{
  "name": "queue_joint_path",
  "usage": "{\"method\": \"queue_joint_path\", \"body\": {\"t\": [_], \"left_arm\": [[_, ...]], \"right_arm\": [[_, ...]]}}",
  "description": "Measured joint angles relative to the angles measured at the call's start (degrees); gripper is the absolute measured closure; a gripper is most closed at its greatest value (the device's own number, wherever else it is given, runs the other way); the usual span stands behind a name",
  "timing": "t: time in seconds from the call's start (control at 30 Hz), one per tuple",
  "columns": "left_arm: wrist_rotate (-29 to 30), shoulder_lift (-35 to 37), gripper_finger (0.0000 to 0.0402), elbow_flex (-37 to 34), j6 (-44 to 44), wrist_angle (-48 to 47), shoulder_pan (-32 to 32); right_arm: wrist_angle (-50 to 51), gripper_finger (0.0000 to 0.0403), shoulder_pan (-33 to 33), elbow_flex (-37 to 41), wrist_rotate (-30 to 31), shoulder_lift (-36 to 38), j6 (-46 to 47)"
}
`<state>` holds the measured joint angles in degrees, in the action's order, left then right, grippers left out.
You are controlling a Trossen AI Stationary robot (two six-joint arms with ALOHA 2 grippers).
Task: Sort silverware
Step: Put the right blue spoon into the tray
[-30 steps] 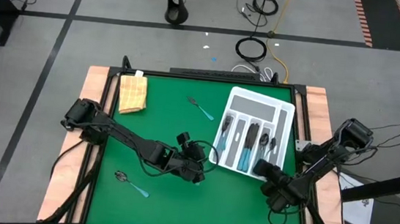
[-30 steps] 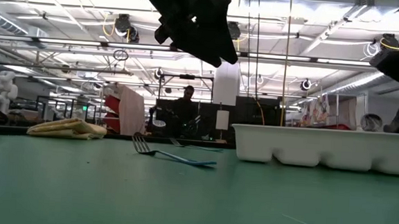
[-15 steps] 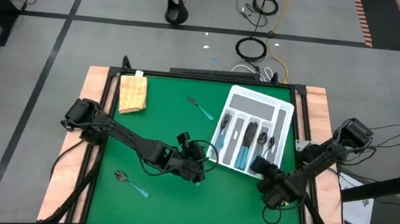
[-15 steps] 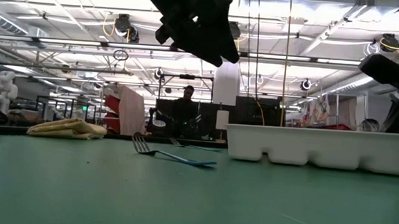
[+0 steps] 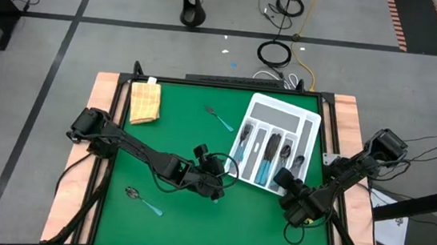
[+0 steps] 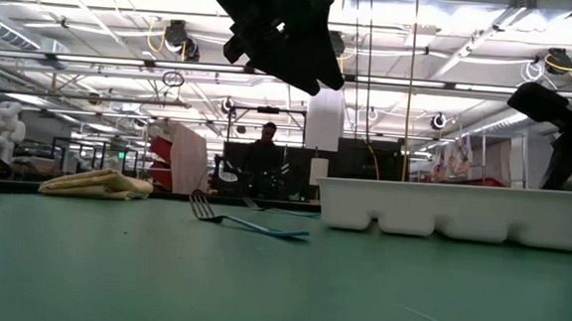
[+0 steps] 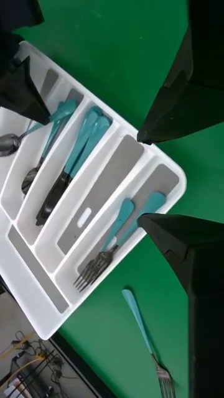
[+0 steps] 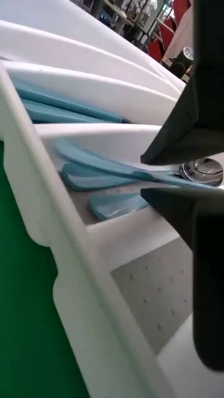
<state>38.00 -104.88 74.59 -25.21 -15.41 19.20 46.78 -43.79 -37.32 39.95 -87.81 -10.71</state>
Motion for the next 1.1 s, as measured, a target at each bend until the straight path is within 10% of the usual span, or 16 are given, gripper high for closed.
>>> {"method": "queue_joint_path", "body": {"t": [0.9,1.1], "left_arm": [[0.0,0.0,0.0201,0.0,0.0,0.61,0.0],[-0.02,0.0,0.0201,0.0,0.02,0.93,0.0]], "right_arm": [[7.85,0.0254,0.76,-4.11,2.59,0.28,8.86],[14.44,0.0254,1.46,-8.33,3.12,0.35,26.05]]}}
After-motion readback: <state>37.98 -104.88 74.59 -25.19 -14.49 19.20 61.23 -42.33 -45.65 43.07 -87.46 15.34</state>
